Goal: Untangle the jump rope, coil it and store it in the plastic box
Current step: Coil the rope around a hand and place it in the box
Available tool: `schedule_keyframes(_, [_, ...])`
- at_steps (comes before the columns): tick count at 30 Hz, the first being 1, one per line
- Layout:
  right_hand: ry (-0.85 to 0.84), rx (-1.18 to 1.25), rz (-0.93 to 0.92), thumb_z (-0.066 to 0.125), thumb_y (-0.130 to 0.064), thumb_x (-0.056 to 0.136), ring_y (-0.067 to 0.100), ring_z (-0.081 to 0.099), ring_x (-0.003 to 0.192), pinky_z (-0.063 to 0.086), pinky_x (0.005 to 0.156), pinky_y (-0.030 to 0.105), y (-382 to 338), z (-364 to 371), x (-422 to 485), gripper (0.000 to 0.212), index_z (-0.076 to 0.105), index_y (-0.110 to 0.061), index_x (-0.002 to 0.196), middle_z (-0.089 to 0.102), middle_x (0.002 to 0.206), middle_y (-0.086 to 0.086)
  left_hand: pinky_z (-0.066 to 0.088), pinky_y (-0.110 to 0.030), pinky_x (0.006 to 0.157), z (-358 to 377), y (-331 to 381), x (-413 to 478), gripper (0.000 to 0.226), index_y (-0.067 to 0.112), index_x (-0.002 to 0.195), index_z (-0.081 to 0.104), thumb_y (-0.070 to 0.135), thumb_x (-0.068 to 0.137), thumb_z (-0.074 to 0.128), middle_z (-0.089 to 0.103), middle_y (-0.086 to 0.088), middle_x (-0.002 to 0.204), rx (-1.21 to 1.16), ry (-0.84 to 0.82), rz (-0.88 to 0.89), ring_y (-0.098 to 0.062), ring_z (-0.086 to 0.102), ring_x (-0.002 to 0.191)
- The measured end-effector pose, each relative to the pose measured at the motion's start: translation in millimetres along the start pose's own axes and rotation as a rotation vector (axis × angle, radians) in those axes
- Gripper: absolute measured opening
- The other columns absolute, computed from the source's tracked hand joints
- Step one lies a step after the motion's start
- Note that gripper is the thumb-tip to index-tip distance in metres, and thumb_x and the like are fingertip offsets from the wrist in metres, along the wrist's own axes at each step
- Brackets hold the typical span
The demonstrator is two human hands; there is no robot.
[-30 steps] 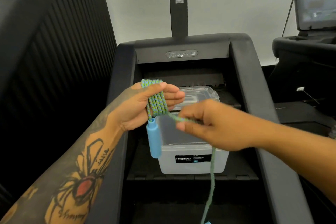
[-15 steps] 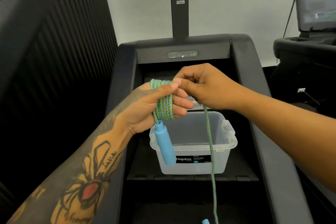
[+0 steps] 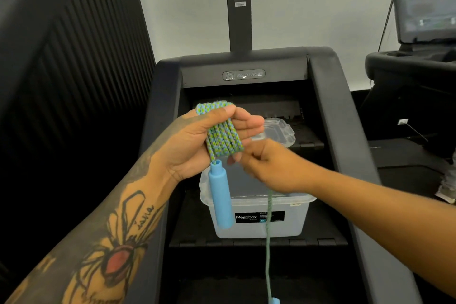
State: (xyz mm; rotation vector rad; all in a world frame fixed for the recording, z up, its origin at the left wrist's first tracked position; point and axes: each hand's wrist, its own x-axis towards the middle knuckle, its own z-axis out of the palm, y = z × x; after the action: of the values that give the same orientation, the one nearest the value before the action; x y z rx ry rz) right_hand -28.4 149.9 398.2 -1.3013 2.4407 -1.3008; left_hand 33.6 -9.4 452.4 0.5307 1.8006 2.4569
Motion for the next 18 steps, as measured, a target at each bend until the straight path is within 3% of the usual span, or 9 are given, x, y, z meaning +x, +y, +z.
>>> schedule_keyframes(2, [-0.092, -0.049, 0.0, 0.047, -0.028, 0.1, 0.006, 0.032, 0.048, 0.031, 0.049, 0.02, -2, 9, -12, 0.03, 0.069, -0.008, 0.093, 0.037, 0.054, -0.007, 0.054, -0.041, 0.088, -3, -1, 1, 0.027, 0.001, 0.089, 0.073, 0.017, 0.088, 0.051, 0.072, -0.023, 0.105, 0.023, 0.018, 0.003, -0.037, 0.066, 0.106])
schedule_keyframes(5, [-0.151, -0.137, -0.071, 0.05, -0.027, 0.1, 0.008, 0.029, 0.049, 0.029, 0.049, 0.019, -14, 10, -27, 0.038, 0.054, 0.0, 0.073, 0.033, 0.055, -0.004, 0.053, -0.042, 0.091, -6, -5, 2, 0.027, -0.003, 0.098, 0.068, 0.016, 0.088, 0.052, 0.071, -0.025, 0.107, 0.059, 0.08, 0.006, -0.037, 0.067, 0.104])
schedule_keyframes(8, [-0.158, -0.22, -0.134, 0.054, -0.021, 0.098, 0.009, 0.034, 0.049, 0.029, 0.05, 0.017, -40, -7, -37, 0.037, 0.044, -0.004, 0.066, 0.032, 0.054, -0.006, 0.056, -0.041, 0.086, -7, -6, 1, 0.034, -0.007, 0.109, 0.062, 0.018, 0.089, 0.052, 0.07, -0.027, 0.106, 0.123, 0.087, -0.014, -0.037, 0.069, 0.097])
schedule_keyframes(10, [-0.12, -0.243, -0.187, 0.055, -0.017, 0.097, 0.003, 0.045, 0.055, 0.037, 0.055, 0.017, -58, -21, -35, 0.029, 0.05, -0.005, 0.071, 0.043, 0.06, -0.008, 0.056, -0.043, 0.086, -8, -4, -1, 0.043, -0.009, 0.116, 0.059, 0.026, 0.094, 0.05, 0.068, -0.028, 0.108, 0.179, 0.045, -0.056, -0.036, 0.069, 0.094])
schedule_keyframes(13, [0.033, -0.258, -0.238, 0.058, -0.019, 0.095, 0.007, 0.046, 0.057, 0.043, 0.057, 0.021, -72, -41, -24, 0.021, 0.057, -0.012, 0.075, 0.054, 0.063, -0.006, 0.054, -0.042, 0.084, -2, 1, -2, 0.061, -0.011, 0.119, 0.057, 0.043, 0.093, 0.045, 0.065, -0.027, 0.106, 0.169, -0.064, -0.088, -0.034, 0.066, 0.09])
schedule_keyframes(15, [0.143, -0.275, -0.26, 0.059, -0.021, 0.094, 0.01, 0.046, 0.053, 0.04, 0.053, 0.02, -76, -51, -13, 0.02, 0.057, -0.014, 0.076, 0.058, 0.06, 0.0, 0.057, -0.038, 0.075, 5, 4, -3, 0.058, -0.006, 0.112, 0.064, 0.044, 0.09, 0.042, 0.07, -0.023, 0.097, 0.152, -0.116, -0.061, -0.032, 0.071, 0.083])
schedule_keyframes(18, [0.203, -0.263, -0.277, 0.06, -0.023, 0.094, 0.015, 0.049, 0.056, 0.044, 0.057, 0.028, -79, -62, 1, 0.019, 0.058, -0.01, 0.079, 0.061, 0.062, 0.008, 0.057, -0.037, 0.07, 7, 5, -2, 0.056, -0.004, 0.117, 0.06, 0.041, 0.089, 0.042, 0.07, -0.022, 0.095, 0.138, -0.139, -0.016, -0.032, 0.072, 0.081])
